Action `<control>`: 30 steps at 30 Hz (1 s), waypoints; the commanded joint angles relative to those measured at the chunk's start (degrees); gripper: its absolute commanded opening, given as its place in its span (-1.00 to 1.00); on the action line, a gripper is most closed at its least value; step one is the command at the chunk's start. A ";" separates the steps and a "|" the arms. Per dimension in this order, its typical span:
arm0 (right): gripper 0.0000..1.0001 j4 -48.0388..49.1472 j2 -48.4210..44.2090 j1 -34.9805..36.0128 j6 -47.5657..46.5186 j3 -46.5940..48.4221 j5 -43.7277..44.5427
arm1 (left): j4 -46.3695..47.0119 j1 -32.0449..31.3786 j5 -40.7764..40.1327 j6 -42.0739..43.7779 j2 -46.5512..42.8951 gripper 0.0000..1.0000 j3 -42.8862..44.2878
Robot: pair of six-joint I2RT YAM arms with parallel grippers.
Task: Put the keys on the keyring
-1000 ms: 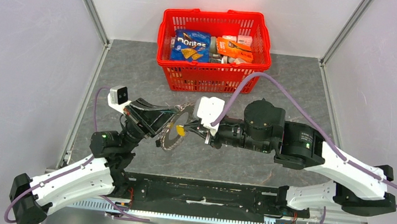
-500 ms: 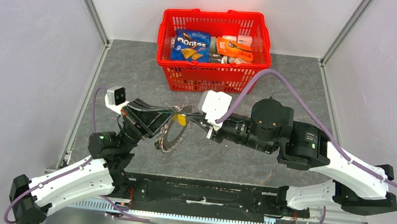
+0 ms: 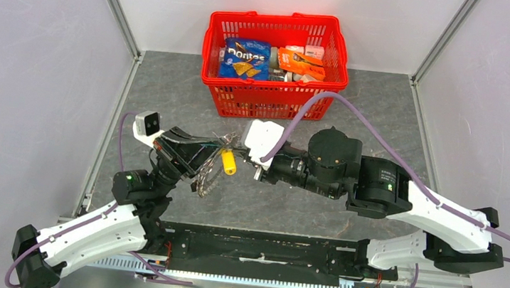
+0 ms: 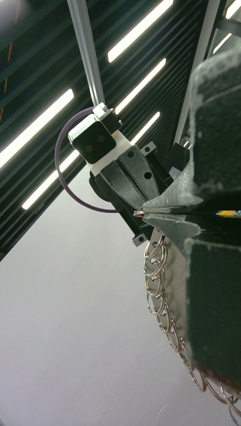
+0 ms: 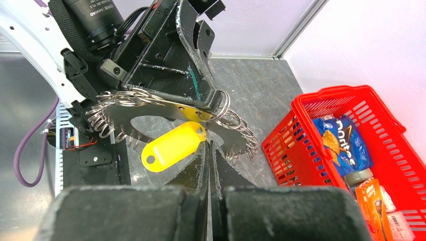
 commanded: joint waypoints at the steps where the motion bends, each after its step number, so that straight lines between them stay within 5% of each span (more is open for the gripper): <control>1: -1.00 3.55 -0.29 0.67 -1.12 2.82 1.81 | 3.27 -0.04 0.26 -1.31 -0.30 -0.96 0.54; 30: -1.00 5.24 -1.18 1.52 -1.89 3.44 3.51 | 2.83 -0.01 0.70 -1.26 0.79 -0.95 0.54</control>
